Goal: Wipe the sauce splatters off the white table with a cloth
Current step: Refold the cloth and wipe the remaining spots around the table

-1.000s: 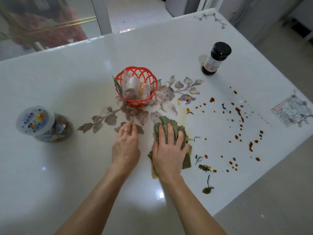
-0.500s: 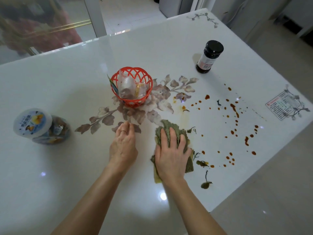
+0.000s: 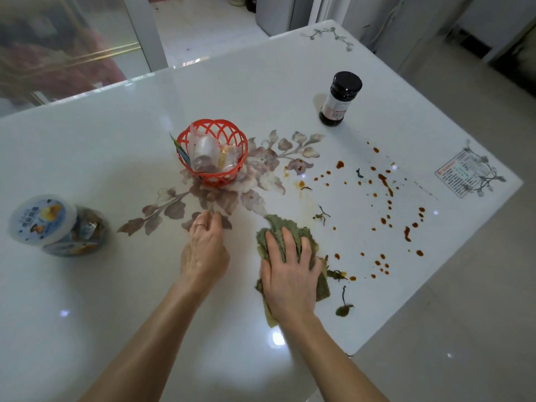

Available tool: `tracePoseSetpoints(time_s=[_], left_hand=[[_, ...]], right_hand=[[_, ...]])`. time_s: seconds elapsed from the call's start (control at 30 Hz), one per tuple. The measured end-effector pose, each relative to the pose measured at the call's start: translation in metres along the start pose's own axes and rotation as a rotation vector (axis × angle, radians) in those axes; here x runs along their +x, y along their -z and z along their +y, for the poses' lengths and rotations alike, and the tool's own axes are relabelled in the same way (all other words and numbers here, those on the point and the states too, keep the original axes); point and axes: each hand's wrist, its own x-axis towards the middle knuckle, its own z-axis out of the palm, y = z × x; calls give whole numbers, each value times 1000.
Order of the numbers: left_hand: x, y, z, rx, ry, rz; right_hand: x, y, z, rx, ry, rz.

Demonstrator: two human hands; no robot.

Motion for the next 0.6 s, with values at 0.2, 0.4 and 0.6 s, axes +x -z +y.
tracePoseSetpoints(time_s=[0.2,0.4,0.6], left_hand=[[-24,-9,14,-80,-86,70],[-57,-25,19,-111,-86,52],[-63,-31,16,-93,-60,8]], right_hand=[[62,-5,17,6,-55,-5],[9,1,2,1,-54,-21],[3,0,13,10,89,-22]])
